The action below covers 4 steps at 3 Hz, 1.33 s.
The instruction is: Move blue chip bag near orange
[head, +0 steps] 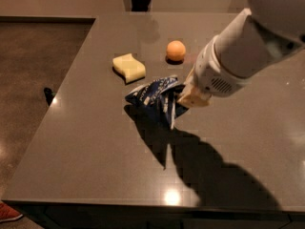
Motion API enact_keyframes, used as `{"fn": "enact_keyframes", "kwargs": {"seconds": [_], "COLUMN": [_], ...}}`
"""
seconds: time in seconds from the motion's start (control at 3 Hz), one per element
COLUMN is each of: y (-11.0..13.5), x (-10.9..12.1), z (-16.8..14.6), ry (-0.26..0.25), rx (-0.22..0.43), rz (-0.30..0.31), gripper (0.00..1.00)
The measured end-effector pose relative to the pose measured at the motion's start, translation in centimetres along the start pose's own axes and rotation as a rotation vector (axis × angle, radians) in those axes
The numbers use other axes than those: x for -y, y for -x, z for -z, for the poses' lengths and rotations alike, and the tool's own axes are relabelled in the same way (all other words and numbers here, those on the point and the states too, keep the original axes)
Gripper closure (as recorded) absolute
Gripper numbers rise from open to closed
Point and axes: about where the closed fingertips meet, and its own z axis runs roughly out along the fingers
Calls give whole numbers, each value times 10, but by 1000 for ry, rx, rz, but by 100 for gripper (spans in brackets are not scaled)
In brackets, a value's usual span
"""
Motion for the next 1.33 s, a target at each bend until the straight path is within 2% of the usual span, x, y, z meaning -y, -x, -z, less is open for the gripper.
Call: {"fn": "enact_keyframes", "kwargs": {"seconds": [0.67, 1.0, 1.33], "y": [-5, -30, -51], "x": [91, 130, 152], "z": [30, 28, 21], "ry": [-131, -150, -146], "rx": [-7, -17, -25], "rz": [-75, -113, -126], "gripper": [100, 100, 100]}}
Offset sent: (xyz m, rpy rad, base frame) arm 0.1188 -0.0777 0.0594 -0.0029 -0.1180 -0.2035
